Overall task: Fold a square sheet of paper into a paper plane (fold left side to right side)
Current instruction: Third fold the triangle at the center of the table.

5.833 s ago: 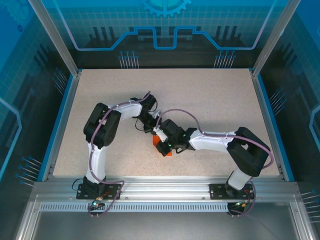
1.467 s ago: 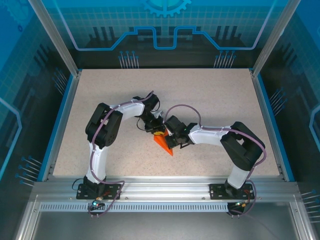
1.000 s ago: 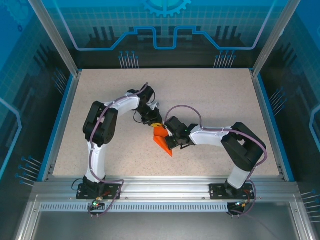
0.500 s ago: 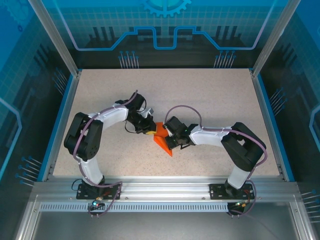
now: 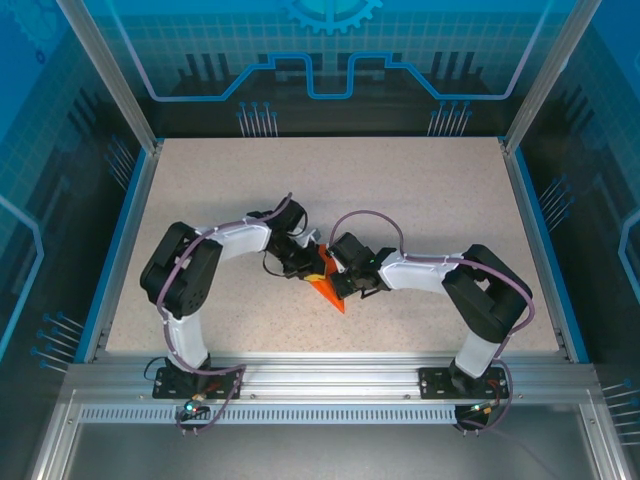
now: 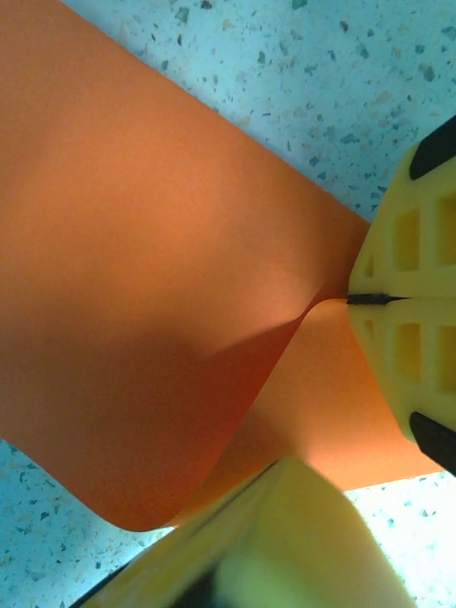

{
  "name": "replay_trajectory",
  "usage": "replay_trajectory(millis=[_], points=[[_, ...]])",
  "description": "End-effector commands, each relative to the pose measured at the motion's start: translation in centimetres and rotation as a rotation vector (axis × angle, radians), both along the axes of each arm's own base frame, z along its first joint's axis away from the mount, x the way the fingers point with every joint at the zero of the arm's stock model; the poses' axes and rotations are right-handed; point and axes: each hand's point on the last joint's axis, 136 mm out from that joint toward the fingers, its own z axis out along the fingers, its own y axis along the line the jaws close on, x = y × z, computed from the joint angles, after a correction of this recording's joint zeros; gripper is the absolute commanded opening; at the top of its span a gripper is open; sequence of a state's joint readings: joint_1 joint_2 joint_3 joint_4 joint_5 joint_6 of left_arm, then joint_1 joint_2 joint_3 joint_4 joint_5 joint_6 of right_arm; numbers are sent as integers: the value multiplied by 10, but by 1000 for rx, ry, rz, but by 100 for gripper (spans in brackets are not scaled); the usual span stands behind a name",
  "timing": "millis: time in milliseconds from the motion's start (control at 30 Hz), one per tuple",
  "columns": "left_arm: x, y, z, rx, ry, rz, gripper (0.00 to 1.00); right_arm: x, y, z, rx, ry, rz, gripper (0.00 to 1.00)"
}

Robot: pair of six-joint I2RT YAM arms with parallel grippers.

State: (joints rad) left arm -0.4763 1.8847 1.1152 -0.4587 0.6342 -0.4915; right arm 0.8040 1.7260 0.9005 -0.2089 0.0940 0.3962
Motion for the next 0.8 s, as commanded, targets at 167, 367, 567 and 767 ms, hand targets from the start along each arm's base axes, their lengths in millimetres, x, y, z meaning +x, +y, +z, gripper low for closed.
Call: replay_trajectory(millis=[167, 367, 567, 767], points=[[-5, 1, -13, 30, 29, -3, 11, -39, -23, -32, -108, 162, 35, 0], [-11, 8, -21, 70, 44, -8, 10, -39, -24, -33, -113, 164, 32, 0], [-16, 13, -28, 97, 56, -11, 10, -39, -25, -35, -120, 167, 34, 0], [-18, 18, -34, 125, 64, -13, 10, -40, -26, -37, -124, 174, 31, 0]])
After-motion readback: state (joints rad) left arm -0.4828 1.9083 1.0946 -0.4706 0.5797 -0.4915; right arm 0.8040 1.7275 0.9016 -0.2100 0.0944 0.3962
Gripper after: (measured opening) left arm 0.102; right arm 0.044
